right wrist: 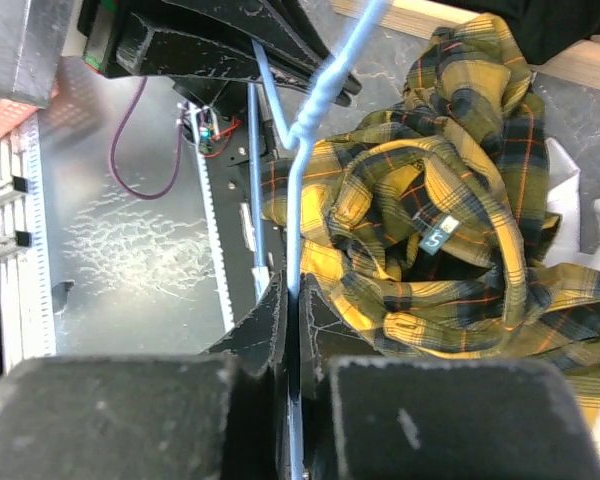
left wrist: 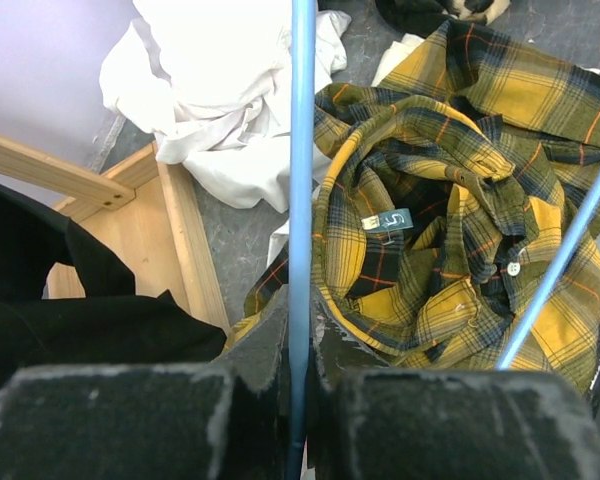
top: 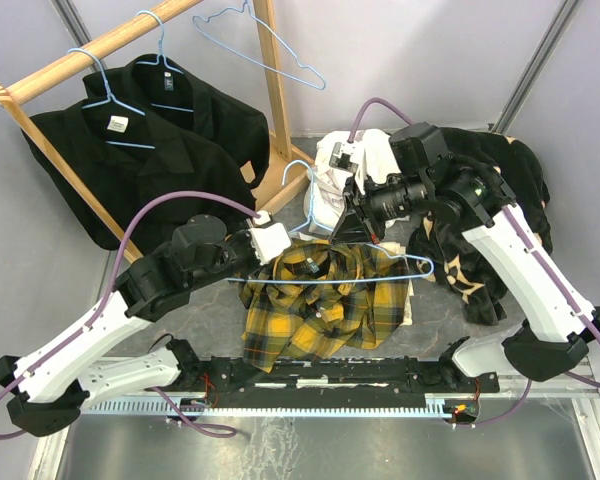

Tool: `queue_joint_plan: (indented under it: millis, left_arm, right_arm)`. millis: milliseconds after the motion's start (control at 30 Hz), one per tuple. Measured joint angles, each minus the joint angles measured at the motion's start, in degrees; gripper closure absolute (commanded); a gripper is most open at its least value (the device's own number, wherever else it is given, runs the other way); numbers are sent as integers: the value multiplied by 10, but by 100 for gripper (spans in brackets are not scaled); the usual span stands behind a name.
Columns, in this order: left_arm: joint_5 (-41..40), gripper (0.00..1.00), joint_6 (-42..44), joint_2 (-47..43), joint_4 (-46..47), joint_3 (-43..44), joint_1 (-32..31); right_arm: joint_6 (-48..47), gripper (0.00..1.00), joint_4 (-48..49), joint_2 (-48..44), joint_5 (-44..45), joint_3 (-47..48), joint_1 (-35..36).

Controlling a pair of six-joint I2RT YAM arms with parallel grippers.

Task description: Place the shirt on the hanger

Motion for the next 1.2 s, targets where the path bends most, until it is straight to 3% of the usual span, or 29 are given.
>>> queue_joint_plan:
  millis: [67, 233, 300, 333, 400, 633, 867, 1200]
  left_arm:
    - [-6, 93, 0, -2, 4, -2, 0]
    - [-28, 56, -10, -15, 30, -18, 0]
    - [-41, 46, -26, -31, 47, -31, 0]
    - [-45, 34, -34, -38, 53, -35, 0]
    - [-53, 27, -58, -59, 64, -43, 0]
    - [-80, 24, -161, -99, 73, -46, 0]
    - [-170, 26, -313, -95, 47, -46, 0]
    - [-240, 19, -493, -58, -9, -84, 0]
  right_arm:
    - [3, 100, 3, 0, -10, 0, 0]
    - [5, 100, 14, -2, -13, -12, 0]
    - [6, 100, 17, -10, -1, -31, 0]
    - [8, 100, 19, -15, 5, -41, 0]
    - [11, 100, 27, -29, 15, -62, 0]
    - [36, 100, 68, -124, 46, -145, 0]
    - [94, 100, 75, -222, 186, -192, 0]
    - [139, 100, 60, -245, 309, -206, 0]
